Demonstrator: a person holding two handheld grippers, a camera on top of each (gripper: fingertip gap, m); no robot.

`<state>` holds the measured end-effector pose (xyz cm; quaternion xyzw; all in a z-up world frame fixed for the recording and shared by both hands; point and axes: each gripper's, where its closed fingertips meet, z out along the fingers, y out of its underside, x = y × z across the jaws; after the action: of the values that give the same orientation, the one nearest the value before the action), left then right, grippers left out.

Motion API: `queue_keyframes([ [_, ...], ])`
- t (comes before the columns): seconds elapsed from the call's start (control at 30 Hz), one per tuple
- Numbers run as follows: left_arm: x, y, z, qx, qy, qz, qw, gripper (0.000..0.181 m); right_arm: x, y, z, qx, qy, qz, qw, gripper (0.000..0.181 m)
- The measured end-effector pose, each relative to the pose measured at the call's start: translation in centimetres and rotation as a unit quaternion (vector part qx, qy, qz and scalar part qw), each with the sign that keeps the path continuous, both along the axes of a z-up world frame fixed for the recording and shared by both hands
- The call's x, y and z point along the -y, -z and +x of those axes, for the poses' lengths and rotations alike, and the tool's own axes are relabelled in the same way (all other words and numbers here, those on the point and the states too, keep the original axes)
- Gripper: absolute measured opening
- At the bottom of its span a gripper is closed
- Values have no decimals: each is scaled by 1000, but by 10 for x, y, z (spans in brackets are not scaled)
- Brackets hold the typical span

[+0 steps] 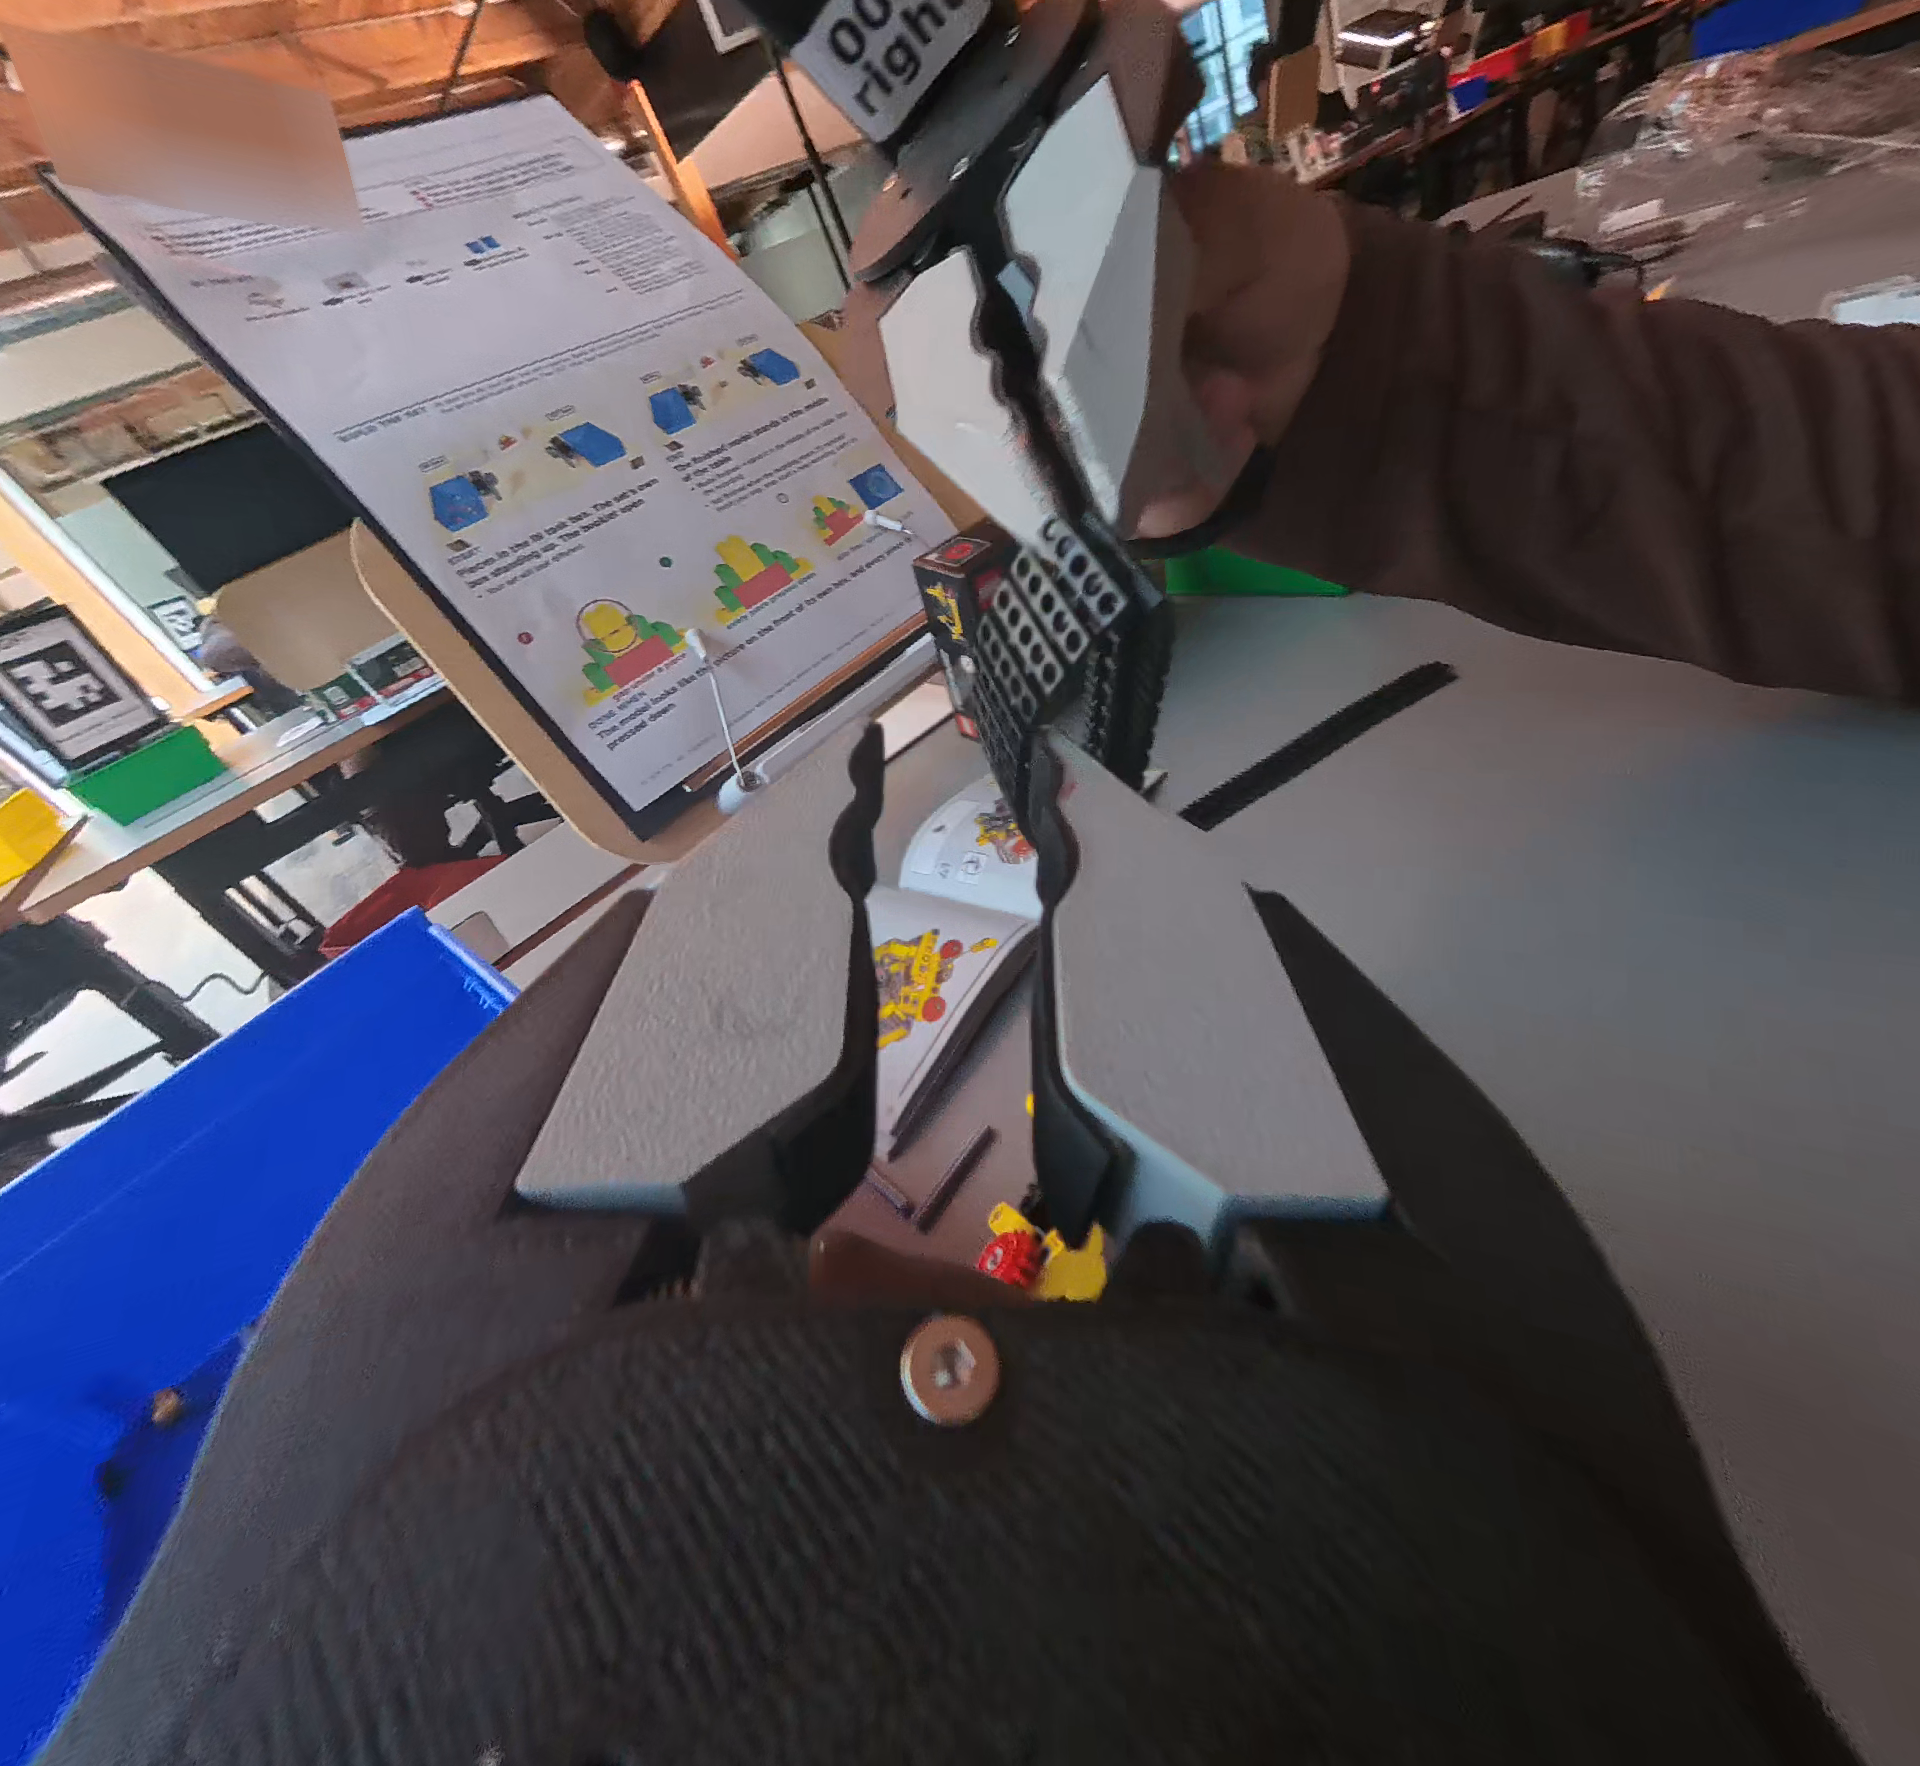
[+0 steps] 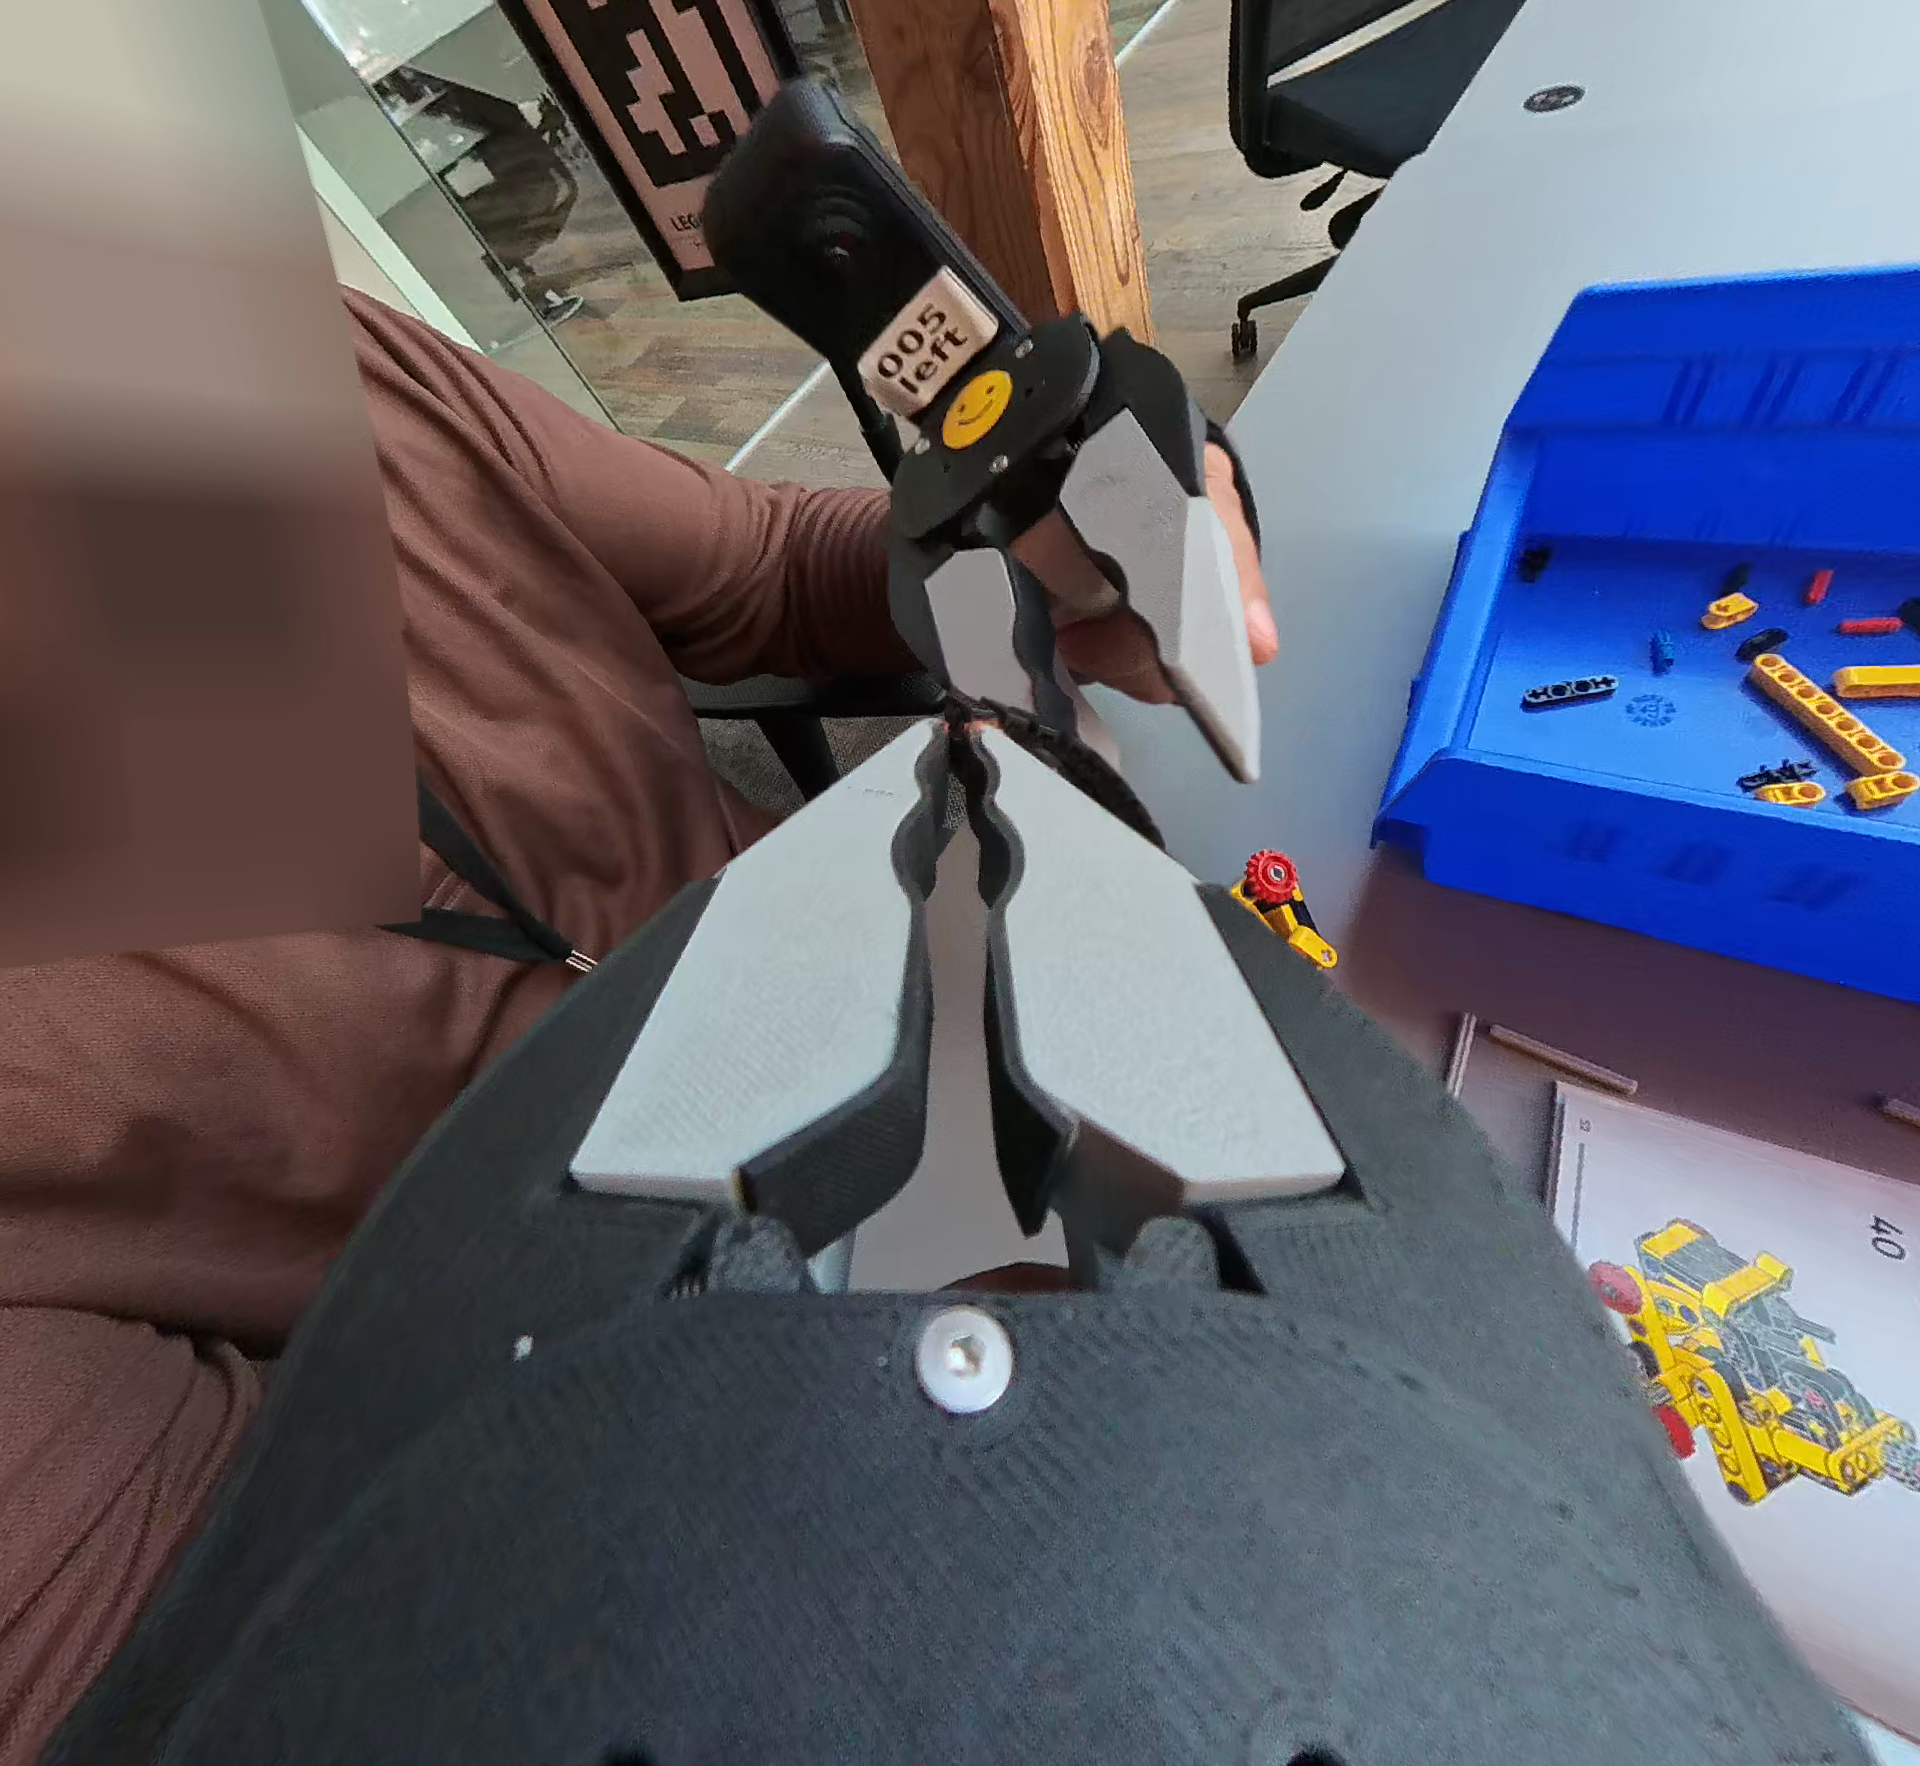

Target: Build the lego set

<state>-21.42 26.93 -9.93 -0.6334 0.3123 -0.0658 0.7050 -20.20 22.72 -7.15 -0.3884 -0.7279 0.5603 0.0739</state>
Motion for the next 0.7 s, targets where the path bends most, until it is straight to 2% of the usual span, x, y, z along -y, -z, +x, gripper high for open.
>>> queue_keyframes([
  [0.13,-9,5,-2,10,-23,10,1000,17,3,-10,7,-15,-7,-4,1000,0],
  [0.2,-10,2,-4,7,-37,27,999,4,2,-9,9,-15,-3,6,1000,0],
  [0.27,-13,1,-12,-17,-67,40,997,2,-3,-2,10,-3,6,19,1000,0],
  [0.4,-14,16,-26,-84,-107,35,990,5,-32,41,11,64,56,97,992,1],
  [0.53,-15,46,-34,-167,-145,33,975,9,-51,74,9,109,87,132,981,0],
  [0.63,-14,68,-38,-214,-156,41,963,9,-49,84,3,107,89,135,981,0],
  [0.7,-11,73,-45,-231,-173,51,956,9,-43,95,-3,107,91,151,979,0],
])
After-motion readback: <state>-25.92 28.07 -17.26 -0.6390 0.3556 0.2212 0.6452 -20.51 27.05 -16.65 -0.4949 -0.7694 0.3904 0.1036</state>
